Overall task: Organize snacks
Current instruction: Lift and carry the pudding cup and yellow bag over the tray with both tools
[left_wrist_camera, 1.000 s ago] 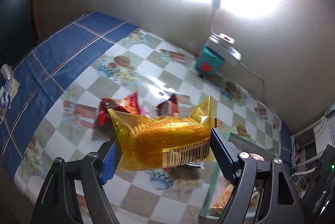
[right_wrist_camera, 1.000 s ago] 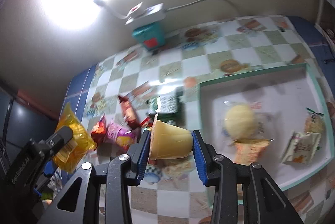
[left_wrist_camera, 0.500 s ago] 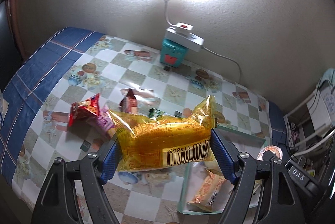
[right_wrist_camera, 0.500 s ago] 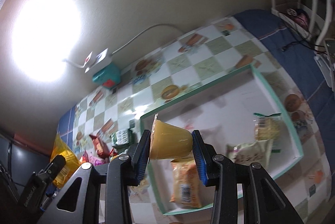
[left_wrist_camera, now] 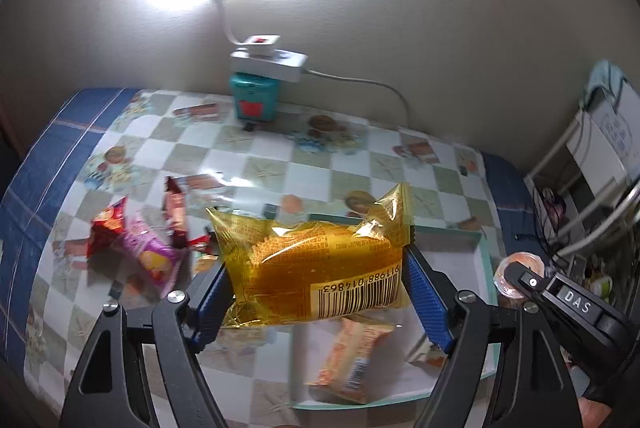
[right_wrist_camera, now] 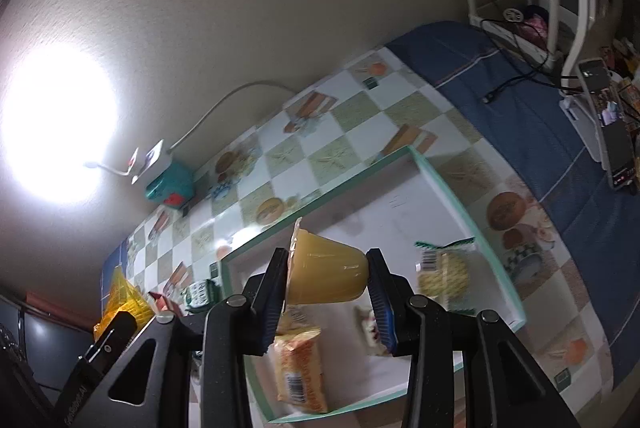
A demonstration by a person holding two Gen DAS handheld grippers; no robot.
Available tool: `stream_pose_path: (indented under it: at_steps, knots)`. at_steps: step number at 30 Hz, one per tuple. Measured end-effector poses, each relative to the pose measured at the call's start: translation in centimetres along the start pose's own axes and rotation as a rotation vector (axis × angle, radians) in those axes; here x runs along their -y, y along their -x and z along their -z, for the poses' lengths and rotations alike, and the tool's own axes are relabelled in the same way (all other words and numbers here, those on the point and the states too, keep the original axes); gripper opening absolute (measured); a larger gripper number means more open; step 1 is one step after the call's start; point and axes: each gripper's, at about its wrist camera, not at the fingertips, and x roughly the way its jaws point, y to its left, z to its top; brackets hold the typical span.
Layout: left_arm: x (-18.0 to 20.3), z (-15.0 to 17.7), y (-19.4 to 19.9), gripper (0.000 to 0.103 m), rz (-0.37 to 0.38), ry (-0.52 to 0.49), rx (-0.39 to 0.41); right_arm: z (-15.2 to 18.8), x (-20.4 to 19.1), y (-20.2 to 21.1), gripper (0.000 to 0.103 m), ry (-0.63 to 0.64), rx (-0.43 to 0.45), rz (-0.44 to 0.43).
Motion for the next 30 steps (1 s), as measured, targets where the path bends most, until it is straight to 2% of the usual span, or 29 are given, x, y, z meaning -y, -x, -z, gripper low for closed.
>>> stream_pose_path:
  at_steps: [12,30]
  knots:
    - [6.6,1.1,-4.1,0.081,0.043,-0.139,-0.040,-2.0,3.4,-1.9,0.042,-0.028,0.011,0.064]
    - [11.0,4.3,-11.1,0.081,0.010,-0.321,-0.119,-1.9,6.0,-8.4,0.042,-0.009,-0.077,0.153]
